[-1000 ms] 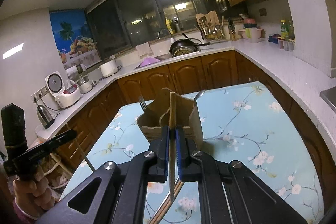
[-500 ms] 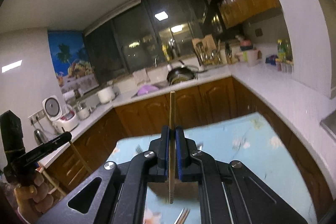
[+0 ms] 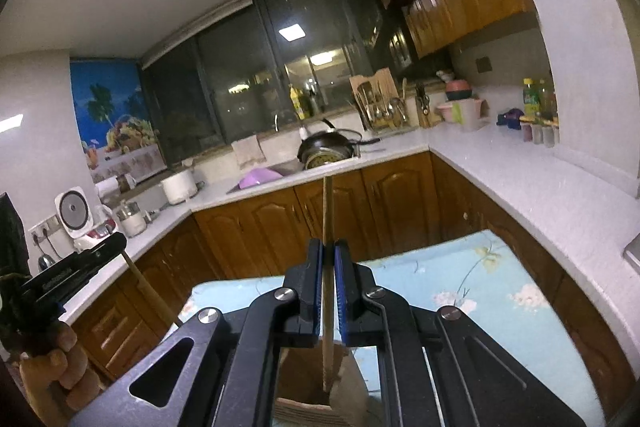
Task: Organize utensils
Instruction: 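Lift both chopsticks and carry them over the wooden holder, then drop the chopsticks into the holder by opening both grippers, then move both grippers back down to the remaining utensils, then grasp a wooden chopstick with the right gripper while the left grasps a knife, then lift the chopstick and knife and carry them over the wooden holder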
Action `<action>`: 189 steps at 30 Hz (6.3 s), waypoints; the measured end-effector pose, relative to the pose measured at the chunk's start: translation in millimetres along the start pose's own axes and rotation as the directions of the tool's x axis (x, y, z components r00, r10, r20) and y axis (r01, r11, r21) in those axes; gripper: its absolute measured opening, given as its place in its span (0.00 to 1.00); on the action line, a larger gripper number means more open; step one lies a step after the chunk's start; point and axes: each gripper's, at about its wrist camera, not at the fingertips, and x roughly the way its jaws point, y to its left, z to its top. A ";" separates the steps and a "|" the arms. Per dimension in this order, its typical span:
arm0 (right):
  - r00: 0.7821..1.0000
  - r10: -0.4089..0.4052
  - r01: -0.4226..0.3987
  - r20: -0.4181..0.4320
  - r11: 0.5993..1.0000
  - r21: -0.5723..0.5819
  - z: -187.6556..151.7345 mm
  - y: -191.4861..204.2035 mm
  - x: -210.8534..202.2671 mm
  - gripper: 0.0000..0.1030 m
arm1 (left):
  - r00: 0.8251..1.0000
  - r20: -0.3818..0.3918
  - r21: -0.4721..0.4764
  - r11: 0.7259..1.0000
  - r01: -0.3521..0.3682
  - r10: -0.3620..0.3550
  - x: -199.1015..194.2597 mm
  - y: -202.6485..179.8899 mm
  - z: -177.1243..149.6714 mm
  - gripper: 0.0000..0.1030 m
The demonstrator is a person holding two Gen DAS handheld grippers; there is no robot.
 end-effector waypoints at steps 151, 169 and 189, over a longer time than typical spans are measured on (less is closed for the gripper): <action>0.972 0.079 -0.082 -0.222 0.997 -0.002 -84.0 35.4 -105.0 0.05 | 0.926 -0.367 0.005 0.995 0.099 -0.090 -160.7 19.1 15.4 0.03; 0.984 0.076 -0.071 -0.162 0.997 0.037 -68.1 17.4 -107.8 0.05 | 0.944 -0.315 0.016 0.995 0.103 -0.093 -142.8 7.2 29.4 0.03; 0.997 0.038 -0.045 0.073 0.995 0.085 30.4 -0.2 -80.1 0.05 | 0.988 -0.076 0.025 0.990 0.136 -0.134 -57.2 5.3 87.7 0.03</action>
